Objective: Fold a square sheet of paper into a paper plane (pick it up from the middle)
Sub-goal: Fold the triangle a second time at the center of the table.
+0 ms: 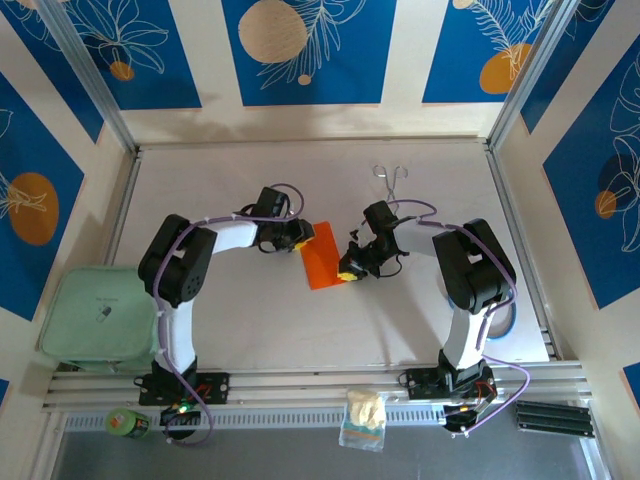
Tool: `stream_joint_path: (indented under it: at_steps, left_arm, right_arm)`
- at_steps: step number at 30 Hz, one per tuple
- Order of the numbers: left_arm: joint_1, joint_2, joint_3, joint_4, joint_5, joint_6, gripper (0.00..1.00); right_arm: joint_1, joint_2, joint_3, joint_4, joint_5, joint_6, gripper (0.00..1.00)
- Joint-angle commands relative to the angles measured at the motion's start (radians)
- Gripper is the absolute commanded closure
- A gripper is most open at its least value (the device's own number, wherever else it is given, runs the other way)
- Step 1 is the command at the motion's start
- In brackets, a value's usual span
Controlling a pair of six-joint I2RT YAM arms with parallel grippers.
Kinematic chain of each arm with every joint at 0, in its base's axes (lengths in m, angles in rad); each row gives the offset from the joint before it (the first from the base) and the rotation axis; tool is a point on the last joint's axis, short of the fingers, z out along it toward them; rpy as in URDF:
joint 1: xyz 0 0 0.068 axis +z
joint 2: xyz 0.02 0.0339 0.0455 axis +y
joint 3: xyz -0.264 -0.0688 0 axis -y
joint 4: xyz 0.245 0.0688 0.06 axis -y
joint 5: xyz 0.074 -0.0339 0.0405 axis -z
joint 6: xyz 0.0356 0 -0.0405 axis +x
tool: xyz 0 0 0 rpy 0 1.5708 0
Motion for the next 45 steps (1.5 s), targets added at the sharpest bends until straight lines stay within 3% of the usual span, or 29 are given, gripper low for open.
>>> stream_joint_path:
  at_steps: [1, 10, 21, 45]
  left_arm:
    - [0.001, 0.025, 0.013, -0.048, -0.012, 0.023, 0.65]
    - [-0.002, 0.035, 0.019, -0.063, -0.015, 0.03, 0.65]
    - [-0.001, 0.047, 0.024, -0.065, -0.005, 0.031, 0.65]
    - [-0.003, 0.04, 0.011, -0.065, 0.0, 0.032, 0.67]
  right_arm:
    - [-0.005, -0.025, 0.01, -0.033, -0.004, 0.016, 0.89]
    - [-0.006, -0.033, 0.013, -0.051, 0.023, 0.026, 0.87]
    - [0.015, -0.034, 0.064, -0.03, -0.044, 0.02, 0.96]
    - [0.1, 0.123, 0.243, 0.006, -0.005, 0.092, 0.98]
